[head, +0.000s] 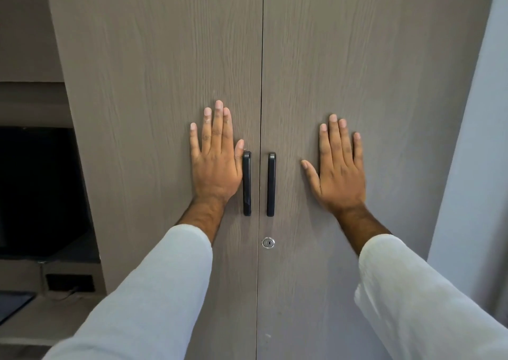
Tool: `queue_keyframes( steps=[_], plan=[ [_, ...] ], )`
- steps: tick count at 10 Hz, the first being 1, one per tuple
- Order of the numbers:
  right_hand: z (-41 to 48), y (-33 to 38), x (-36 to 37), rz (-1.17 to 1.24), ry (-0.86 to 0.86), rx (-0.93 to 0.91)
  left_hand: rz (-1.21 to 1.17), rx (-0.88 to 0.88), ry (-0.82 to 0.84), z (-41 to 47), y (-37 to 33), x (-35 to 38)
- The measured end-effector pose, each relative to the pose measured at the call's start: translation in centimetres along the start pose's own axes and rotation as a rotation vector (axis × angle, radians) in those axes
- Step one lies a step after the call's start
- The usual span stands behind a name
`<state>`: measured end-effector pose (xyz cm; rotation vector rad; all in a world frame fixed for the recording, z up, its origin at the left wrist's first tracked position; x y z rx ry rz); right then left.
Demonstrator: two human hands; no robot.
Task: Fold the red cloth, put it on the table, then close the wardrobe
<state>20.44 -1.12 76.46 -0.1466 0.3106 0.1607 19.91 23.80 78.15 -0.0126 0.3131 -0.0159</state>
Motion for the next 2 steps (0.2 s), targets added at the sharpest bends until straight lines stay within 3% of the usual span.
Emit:
queue_keyframes(
  steps=[1, 2],
  plan=[
    [-0.1, 0.1, -0.3, 0.069, 0.006, -0.023, 0.048, -0.009, -0.018, 0.2, -0.1, 0.3],
    [0.4, -0.9, -1.8, 0.302, -0.025, 0.033, 0.059, -0.009, -0.027, 0.2, 0.0, 0.5]
  ],
)
Point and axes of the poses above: each hand's wrist, its own z-axis towards the middle knuckle, its own x-axis out of the palm, y = z × x, the point moved 4 cm from there along z, towards the middle knuckle, and after that the axes turned 4 degrees about z, right-handed, at the moved point
